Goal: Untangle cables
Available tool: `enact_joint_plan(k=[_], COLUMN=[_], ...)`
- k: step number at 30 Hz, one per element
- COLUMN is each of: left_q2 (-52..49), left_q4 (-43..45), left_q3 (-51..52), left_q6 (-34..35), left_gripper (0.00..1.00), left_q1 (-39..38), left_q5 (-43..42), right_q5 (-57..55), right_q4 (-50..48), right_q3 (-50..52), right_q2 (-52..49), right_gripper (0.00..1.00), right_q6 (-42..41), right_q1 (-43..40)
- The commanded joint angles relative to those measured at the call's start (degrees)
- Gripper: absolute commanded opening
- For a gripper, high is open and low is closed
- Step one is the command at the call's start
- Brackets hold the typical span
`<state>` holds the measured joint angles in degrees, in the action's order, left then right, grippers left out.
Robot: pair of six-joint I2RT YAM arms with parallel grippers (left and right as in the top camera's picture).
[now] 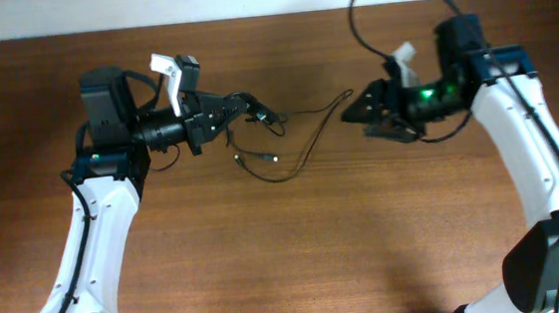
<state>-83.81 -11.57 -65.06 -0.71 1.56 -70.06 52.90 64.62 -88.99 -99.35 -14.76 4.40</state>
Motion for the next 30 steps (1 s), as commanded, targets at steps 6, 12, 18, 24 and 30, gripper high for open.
enact_joint_plan(k=[6, 12, 18, 24, 30], left_q2=[1.1, 1.1, 1.1, 1.1, 1.1], left_q4=[2.2, 2.1, 2.1, 2.1, 2.1], left_q3=[-0.8, -0.8, -0.8, -0.8, -0.8], left_q6=[-1.6, -1.6, -1.6, -2.0, -7.9], left_gripper=[0.00, 0.00, 0.00, 0.00, 0.00], left_q1=[-0.1, -0.1, -0.1, -0.1, -0.1], left_q5=[-11.8, -12.3, -12.3, -12.3, -12.0], right_q5=[-2.5, -4.3, -2.4, -0.1, 4.8], right_q4=[-18.9, -22.5, -23.6, -24.1, -23.4], right_q3=[0.2, 0.2, 0.2, 0.2, 0.2], right_q2=[-2.4, -3.0, -3.0, -3.0, -3.0], right_gripper=[0.70, 0.60, 0.49, 0.35, 0.36], right_q6=[-22.7, -28.9, -35.3, -41.0, -42.7], right_q1=[11.3, 13.7, 16.3, 16.7, 16.7])
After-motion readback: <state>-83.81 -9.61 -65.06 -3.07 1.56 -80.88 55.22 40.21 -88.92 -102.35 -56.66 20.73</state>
